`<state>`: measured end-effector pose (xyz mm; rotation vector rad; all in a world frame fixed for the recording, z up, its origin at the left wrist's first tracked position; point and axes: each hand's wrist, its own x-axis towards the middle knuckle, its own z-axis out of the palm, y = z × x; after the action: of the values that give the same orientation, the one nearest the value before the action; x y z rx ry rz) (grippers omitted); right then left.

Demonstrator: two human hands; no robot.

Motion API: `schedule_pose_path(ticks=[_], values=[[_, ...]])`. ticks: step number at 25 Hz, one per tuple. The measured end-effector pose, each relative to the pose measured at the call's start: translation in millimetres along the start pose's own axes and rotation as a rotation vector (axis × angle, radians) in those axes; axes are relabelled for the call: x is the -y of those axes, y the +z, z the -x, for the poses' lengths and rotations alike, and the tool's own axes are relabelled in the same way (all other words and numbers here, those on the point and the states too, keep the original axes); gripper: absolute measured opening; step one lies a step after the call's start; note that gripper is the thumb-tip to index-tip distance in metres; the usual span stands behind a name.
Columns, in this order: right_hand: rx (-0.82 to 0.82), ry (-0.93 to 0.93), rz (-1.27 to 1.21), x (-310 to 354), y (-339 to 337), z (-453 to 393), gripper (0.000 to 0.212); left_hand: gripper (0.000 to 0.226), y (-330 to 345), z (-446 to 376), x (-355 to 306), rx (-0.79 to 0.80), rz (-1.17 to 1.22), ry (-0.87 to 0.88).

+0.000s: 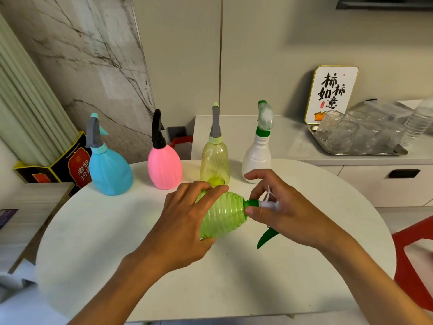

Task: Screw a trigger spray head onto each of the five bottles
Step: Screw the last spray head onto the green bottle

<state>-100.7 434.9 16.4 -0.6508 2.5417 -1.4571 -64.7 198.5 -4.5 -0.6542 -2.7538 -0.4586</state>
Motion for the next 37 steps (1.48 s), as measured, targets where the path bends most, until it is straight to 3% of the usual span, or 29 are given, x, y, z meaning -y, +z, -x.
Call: schedule_pose_path(ticks=[4, 6, 9, 11, 14, 19, 23, 27, 29, 33, 37], values=[[-0.032, 0.037, 0.051, 3.5, 2.1, -0.1, 0.033, 0.097, 2.2, -0.2, -2.0, 0.03, 0.021, 0.0], [-0.142, 0.117, -0.17, 2.4, -2.9, -2.6, 0.044, 0.096, 0.6, -1.2, -3.0, 0.046, 0.159, -0.062], [-0.1, 0.211, -0.956, 3.6, -22.4, -6.9, 0.051, 0.092, -5.9, -5.3, -7.0, 0.171, 0.817, -0.323], [0.029, 0.172, -1.142, 4.9, -20.7, -7.2, 0.04, 0.083, -9.2, -5.2, -9.2, 0.277, 1.219, -0.393], [0.122, 0.05, -1.11, -0.3, -2.8, -5.3, 0.04, 0.073, -11.3, -4.7, -15.3, 0.406, 1.399, -0.322], [-0.101, 0.099, -0.961, 6.6, 10.5, -6.4, 0.036, 0.074, -5.7, -3.4, -20.9, 0.289, 1.248, -0.395], [-0.194, 0.179, -0.876, 9.2, 17.8, -9.8, 0.039, 0.066, -0.5, -2.0, -21.9, 0.307, 1.338, -0.43], [0.064, 0.104, -1.21, 12.4, 12.1, -8.4, 0.044, 0.048, -8.9, -2.4, -15.7, 0.564, 1.805, -0.309], [0.15, 0.05, -1.314, 16.8, 13.0, -5.3, 0.044, 0.046, -11.4, -2.2, -15.2, 0.611, 1.902, -0.27], [-0.016, 0.056, -1.172, 22.4, 12.2, -4.9, 0.05, 0.054, -7.1, -3.6, -22.9, 0.44, 1.838, -0.298], [-0.159, 0.102, -1.166, 25.3, 17.1, -4.3, 0.028, 0.045, -0.7, -6.9, -32.3, 0.269, 1.756, -0.352]])
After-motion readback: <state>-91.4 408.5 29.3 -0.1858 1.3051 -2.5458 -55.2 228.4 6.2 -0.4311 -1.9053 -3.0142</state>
